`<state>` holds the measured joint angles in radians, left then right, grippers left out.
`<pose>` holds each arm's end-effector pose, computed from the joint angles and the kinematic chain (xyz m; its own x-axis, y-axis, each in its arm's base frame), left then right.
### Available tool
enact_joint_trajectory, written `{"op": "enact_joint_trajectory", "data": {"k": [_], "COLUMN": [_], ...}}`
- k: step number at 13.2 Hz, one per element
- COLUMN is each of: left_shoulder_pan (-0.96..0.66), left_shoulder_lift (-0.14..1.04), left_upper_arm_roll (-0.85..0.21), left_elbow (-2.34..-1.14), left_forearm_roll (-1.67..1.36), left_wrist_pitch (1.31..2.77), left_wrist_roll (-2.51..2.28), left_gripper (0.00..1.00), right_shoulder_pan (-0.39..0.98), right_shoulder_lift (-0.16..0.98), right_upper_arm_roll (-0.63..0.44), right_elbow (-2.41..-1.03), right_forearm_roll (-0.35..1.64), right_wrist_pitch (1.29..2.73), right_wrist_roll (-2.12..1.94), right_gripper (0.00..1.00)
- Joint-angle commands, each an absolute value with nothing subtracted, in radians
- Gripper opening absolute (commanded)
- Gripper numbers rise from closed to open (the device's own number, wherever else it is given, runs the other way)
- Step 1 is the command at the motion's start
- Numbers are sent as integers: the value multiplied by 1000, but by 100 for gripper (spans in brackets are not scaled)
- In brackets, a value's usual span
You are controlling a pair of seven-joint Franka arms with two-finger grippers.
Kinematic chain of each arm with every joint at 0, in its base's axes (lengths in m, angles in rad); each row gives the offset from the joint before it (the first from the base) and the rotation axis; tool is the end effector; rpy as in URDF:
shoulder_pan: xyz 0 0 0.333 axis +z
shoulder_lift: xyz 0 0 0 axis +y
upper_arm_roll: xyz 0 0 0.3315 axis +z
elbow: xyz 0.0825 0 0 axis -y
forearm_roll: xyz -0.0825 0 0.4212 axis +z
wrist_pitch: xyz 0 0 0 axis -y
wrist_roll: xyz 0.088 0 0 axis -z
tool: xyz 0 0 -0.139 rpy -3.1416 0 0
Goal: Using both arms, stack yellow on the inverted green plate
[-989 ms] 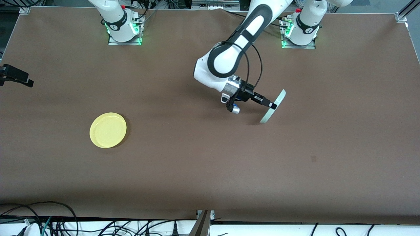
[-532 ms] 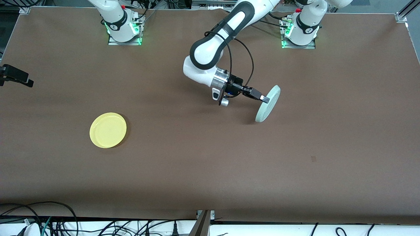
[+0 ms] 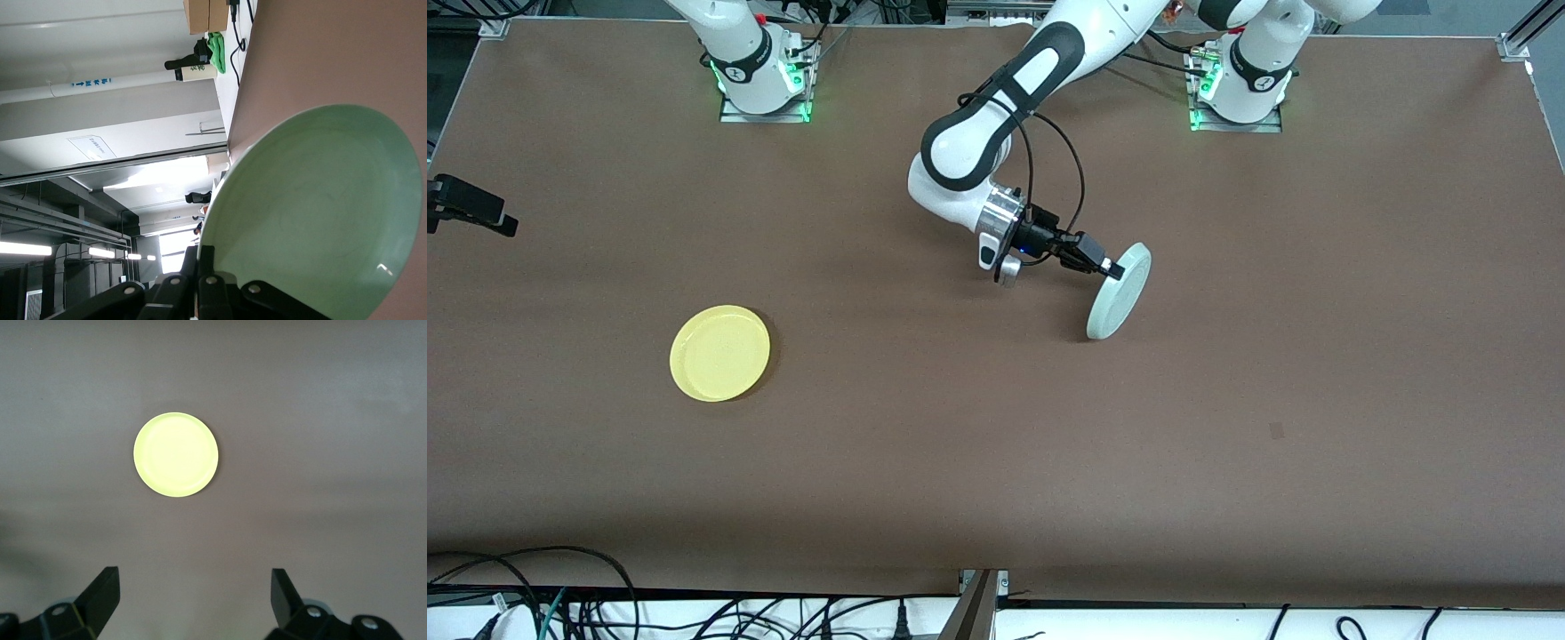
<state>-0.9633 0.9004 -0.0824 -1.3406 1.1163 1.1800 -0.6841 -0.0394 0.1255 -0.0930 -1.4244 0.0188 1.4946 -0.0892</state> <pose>0.4705 -0.4972 0.1959 0.8947 -0.4257 -0.1351 -0.1797 -0.0663 -0.9815 0.6181 -0.0760 0.5995 0.9977 -0.0415 -0.0539 -0.0422 -0.9990 -0.0120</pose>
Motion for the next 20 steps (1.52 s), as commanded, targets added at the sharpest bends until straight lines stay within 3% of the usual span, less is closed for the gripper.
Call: {"op": "enact_joint_trajectory", "data": {"k": [1, 10, 20], "left_shoulder_pan": [-997, -1055, -1143], "left_shoulder_lift": [925, 957, 1035], "left_upper_arm_roll": [-77, -77, -43], "left_elbow": [-1299, -1250, -1203], "left_forearm_roll": [1088, 1025, 1037], "left_wrist_pitch": [1170, 1232, 1129], "left_wrist_roll": [-713, -758, -790], "left_gripper": [0, 0, 0], "right_shoulder_pan": [-48, -55, -55], "right_shoulder_lift": [124, 127, 129], "right_upper_arm_roll": [-92, -98, -98], "right_elbow": [-1422, -1422, -1422], "right_forearm_roll": [26, 29, 31], "right_wrist_pitch": [1494, 1494, 1494], "right_wrist_roll": [-98, -98, -98], "right_gripper": [100, 100, 100]}}
